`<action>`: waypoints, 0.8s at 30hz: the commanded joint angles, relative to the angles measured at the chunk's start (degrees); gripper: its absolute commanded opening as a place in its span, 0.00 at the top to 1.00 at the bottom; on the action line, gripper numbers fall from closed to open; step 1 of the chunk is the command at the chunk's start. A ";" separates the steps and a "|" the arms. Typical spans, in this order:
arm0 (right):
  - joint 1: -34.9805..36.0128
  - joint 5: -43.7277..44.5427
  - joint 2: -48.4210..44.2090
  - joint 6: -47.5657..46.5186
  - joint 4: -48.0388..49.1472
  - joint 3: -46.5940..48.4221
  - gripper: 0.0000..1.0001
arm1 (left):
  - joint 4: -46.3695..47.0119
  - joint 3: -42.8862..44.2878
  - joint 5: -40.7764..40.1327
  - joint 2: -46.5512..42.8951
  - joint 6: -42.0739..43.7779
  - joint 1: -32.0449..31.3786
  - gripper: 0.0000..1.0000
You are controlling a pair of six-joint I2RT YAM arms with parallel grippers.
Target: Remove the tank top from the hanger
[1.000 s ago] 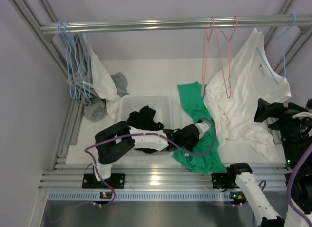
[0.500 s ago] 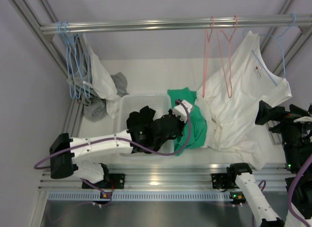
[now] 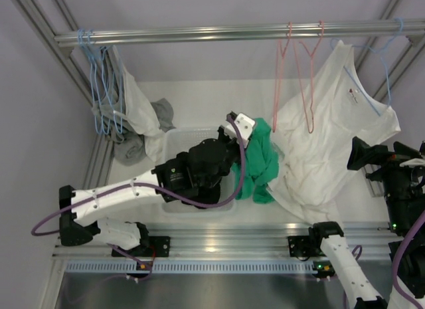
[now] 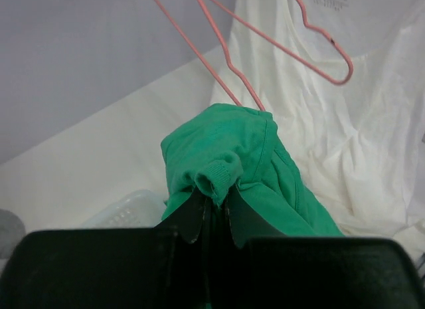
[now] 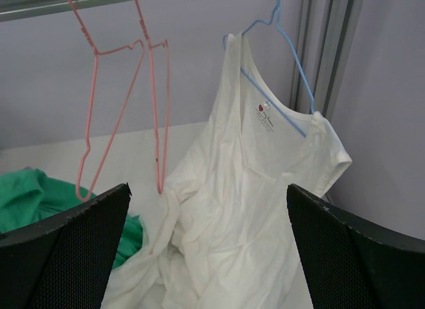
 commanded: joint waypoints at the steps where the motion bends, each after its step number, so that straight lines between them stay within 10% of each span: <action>1: 0.59 -0.39 0.21 -0.40 2.10 0.27 0.00 | 0.93 8.04 -7.59 -5.17 5.39 -0.20 1.00; 24: 0.59 -2.42 2.05 -0.05 3.86 0.10 0.01 | -5.93 46.72 -21.73 1.06 30.79 -0.46 1.00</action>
